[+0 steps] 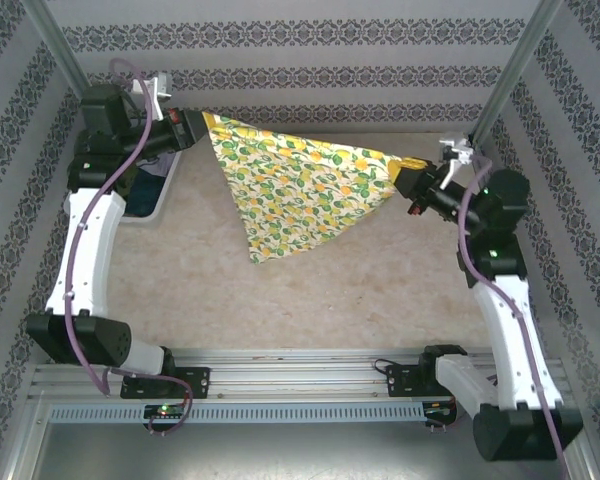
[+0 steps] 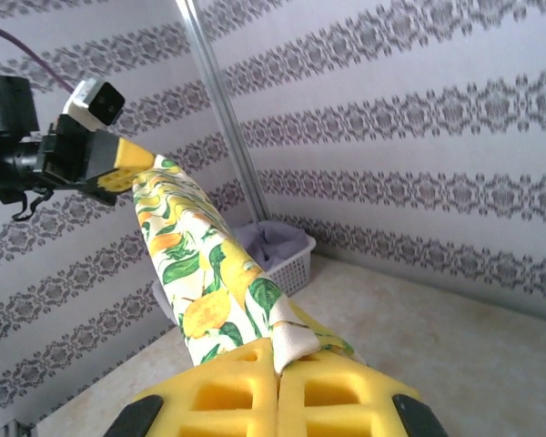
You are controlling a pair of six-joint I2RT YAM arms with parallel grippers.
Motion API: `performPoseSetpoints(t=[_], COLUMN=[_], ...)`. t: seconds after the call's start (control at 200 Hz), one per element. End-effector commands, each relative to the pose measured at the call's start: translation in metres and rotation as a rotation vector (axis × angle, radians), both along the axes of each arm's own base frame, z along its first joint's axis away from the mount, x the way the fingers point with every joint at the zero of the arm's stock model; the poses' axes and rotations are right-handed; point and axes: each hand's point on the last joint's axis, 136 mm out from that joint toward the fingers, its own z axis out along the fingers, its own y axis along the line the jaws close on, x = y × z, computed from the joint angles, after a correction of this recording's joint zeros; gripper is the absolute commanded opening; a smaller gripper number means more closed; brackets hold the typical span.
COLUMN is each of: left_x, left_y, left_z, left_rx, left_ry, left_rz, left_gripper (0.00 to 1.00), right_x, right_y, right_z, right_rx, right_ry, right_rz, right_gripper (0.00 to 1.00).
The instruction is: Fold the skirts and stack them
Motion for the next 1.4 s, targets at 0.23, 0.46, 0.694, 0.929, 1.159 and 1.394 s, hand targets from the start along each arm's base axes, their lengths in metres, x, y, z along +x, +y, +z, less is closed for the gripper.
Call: performPoseSetpoints(t=[0.23, 0.46, 0.694, 0.929, 1.159, 1.394], left_x=[-0.004, 0.104, 0.173, 0.179, 0.171, 0.117], left_y=[0.016, 0.023, 0.020, 0.021, 0.019, 0.016], left_z=[0.043, -0.068, -0.137, -0.151, -0.162, -0.093], left_rx=[-0.057, -0.072, -0.089, -0.052, -0.053, -0.012], left_ry=[-0.049, 0.202, 0.339, 0.360, 0.405, 0.284], left_rz=[0.068, 0.072, 0.031, 0.035, 0.023, 0.016], left_gripper=[0.00, 0.00, 0.00, 0.00, 0.00, 0.00], right_x=[-0.010, 0.095, 0.156, 0.150, 0.144, 0.081], right_y=[-0.010, -0.016, 0.008, 0.014, 0.017, 0.014], right_z=[0.036, -0.060, -0.094, -0.108, -0.127, -0.088], right_rx=[0.004, -0.046, -0.036, -0.120, -0.112, -0.122], right_ry=[-0.072, 0.205, 0.293, 0.311, 0.379, 0.298], right_rz=[-0.094, -0.179, -0.084, -0.091, -0.070, -0.060], right_gripper=[0.00, 0.00, 0.00, 0.01, 0.01, 0.02])
